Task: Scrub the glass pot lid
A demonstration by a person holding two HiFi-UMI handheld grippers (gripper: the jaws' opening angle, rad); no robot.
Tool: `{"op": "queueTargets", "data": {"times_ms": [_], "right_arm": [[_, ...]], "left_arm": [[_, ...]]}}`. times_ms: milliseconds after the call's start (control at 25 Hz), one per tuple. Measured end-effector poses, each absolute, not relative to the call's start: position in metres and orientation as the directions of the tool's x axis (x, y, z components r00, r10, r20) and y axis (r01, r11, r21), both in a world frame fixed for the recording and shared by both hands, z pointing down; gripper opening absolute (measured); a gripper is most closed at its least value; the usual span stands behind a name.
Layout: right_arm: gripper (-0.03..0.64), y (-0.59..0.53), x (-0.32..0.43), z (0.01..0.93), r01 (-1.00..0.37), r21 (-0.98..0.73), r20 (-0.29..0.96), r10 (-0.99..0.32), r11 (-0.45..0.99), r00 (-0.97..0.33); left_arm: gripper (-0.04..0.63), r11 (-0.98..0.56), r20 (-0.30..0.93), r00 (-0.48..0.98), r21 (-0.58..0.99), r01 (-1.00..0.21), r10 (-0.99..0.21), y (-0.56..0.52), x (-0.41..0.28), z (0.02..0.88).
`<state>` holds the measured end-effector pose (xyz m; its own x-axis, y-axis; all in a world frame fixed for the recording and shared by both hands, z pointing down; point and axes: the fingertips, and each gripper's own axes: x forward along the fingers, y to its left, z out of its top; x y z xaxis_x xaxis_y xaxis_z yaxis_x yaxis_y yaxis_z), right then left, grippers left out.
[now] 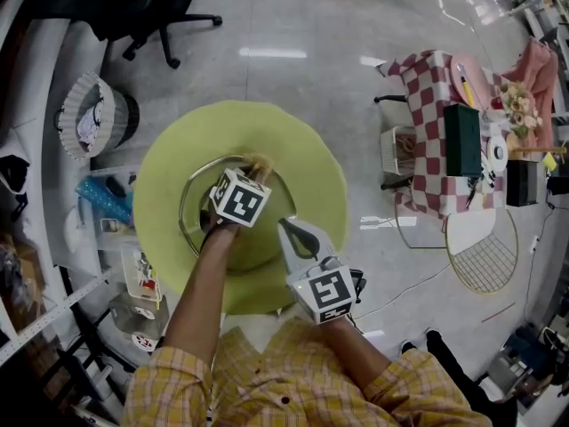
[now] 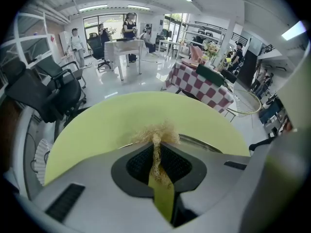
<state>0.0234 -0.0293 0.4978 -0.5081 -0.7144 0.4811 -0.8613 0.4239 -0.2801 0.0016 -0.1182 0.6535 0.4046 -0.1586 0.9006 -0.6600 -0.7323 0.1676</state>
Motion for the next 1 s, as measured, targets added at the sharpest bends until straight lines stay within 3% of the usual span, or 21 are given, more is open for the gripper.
{"op": "queueTargets", "data": {"times_ms": [1000], "right_arm": [[-0.002,-0.012,0.022,0.481,-0.863,-0.264,0.456,-0.733,0.430,-0.505]], "left_arm": [[0.038,-0.786,0.920,0.365,0.119,-0.606,-0.142,-0.085,-0.001,0.649]]}}
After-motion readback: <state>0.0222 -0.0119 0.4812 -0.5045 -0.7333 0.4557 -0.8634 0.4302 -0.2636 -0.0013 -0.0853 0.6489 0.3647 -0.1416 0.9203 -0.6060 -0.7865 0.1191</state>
